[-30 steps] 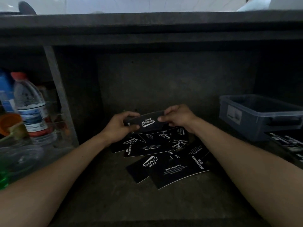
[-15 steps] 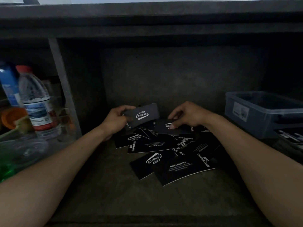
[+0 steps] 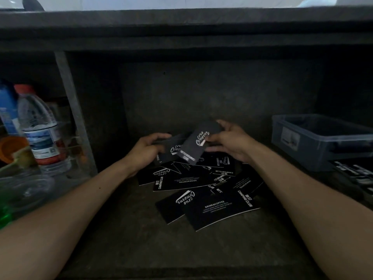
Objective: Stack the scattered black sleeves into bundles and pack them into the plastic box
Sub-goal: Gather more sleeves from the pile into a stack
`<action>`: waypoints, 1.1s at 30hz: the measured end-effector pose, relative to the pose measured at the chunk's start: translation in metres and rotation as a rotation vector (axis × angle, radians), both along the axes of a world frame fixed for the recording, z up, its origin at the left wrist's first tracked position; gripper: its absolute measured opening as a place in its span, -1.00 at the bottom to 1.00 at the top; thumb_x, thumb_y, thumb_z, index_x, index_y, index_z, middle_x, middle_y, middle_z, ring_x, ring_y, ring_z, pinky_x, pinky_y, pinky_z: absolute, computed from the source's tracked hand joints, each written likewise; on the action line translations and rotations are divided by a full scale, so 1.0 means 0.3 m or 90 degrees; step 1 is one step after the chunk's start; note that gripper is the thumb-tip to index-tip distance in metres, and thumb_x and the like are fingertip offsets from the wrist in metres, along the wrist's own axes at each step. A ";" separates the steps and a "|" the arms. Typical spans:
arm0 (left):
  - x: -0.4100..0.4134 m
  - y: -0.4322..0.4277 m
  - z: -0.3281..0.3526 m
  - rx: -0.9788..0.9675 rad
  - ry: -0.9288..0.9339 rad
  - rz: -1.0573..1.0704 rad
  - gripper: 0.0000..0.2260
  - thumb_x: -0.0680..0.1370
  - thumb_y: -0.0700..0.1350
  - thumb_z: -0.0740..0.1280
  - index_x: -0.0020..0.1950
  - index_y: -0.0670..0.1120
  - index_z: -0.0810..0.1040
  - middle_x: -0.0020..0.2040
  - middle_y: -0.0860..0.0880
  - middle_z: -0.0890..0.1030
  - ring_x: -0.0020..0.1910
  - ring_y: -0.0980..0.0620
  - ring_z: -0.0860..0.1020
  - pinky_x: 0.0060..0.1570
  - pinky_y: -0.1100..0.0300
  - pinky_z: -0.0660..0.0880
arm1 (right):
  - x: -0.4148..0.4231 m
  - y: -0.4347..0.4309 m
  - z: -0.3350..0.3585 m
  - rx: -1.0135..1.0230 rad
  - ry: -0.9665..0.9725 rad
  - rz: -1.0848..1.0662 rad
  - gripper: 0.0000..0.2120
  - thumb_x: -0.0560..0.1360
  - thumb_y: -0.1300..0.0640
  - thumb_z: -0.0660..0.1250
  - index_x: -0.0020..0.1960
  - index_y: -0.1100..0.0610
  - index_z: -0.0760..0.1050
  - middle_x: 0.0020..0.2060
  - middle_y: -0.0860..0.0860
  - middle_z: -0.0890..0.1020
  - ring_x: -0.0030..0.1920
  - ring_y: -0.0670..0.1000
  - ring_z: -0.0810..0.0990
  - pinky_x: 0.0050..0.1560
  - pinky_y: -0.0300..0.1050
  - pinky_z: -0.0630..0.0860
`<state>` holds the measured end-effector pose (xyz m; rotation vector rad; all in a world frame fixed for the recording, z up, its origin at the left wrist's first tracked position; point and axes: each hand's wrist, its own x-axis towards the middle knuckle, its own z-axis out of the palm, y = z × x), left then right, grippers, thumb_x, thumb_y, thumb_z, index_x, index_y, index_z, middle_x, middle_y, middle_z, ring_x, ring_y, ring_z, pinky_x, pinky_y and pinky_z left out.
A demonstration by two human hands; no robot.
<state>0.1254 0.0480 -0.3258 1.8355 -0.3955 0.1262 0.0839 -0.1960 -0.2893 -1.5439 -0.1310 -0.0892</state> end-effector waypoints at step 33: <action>-0.009 0.018 0.001 0.059 -0.016 0.023 -0.67 0.44 -0.16 0.54 0.17 0.05 0.61 0.04 0.07 0.67 -0.02 0.18 0.64 -0.01 0.33 0.53 | 0.095 0.050 -0.087 -0.107 -0.007 -0.119 -0.64 0.44 0.36 0.46 0.18 0.19 0.46 0.06 0.17 0.67 -0.16 0.06 0.70 -0.25 -0.10 0.67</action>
